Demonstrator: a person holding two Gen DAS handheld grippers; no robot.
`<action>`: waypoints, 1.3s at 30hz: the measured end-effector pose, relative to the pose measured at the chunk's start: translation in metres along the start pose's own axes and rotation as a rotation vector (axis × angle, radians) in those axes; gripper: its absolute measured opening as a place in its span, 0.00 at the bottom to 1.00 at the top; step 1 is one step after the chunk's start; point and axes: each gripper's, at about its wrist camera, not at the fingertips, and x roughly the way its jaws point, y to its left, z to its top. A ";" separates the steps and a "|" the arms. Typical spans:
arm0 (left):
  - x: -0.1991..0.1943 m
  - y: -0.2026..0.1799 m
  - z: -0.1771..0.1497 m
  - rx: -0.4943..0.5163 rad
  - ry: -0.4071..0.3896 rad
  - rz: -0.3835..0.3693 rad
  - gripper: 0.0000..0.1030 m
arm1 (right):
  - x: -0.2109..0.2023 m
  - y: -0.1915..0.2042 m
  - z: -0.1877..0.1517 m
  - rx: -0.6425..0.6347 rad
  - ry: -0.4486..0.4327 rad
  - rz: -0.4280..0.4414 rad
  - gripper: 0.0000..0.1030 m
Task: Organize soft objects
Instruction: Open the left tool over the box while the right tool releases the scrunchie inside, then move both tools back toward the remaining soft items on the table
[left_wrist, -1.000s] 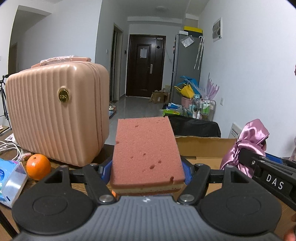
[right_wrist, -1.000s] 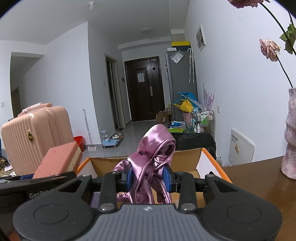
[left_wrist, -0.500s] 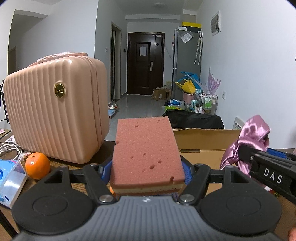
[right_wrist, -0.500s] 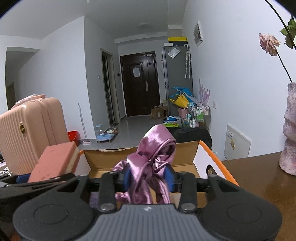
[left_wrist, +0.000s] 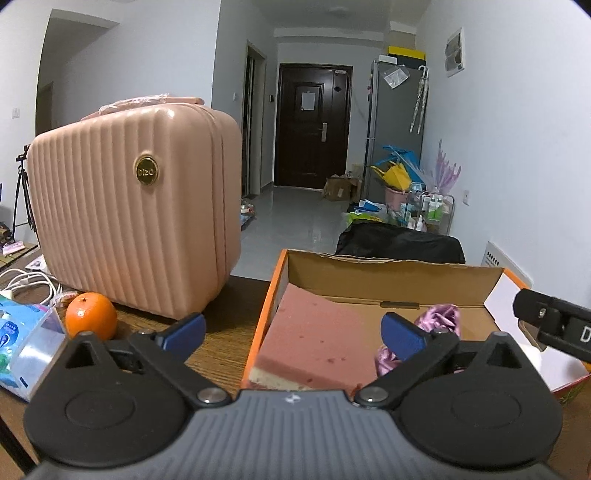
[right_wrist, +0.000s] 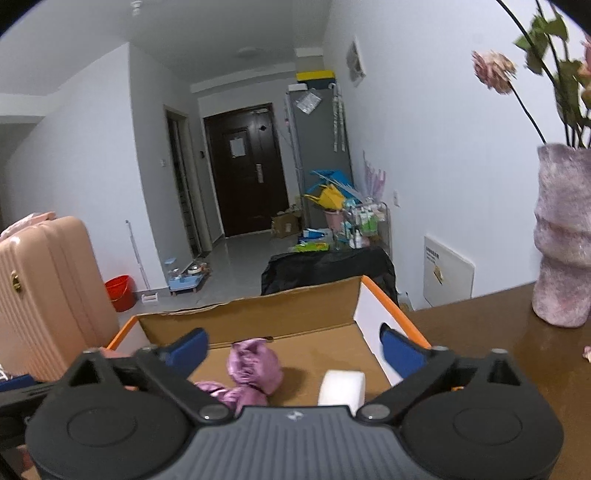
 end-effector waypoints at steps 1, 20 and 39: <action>0.000 0.000 0.000 -0.001 0.001 0.002 1.00 | 0.001 -0.002 0.000 0.010 0.001 -0.006 1.00; -0.022 0.014 0.005 -0.041 -0.026 0.004 1.00 | -0.014 -0.014 0.003 0.080 -0.012 0.028 1.00; -0.087 0.046 -0.003 -0.040 -0.123 -0.005 1.00 | -0.092 -0.014 0.001 0.003 -0.091 0.053 1.00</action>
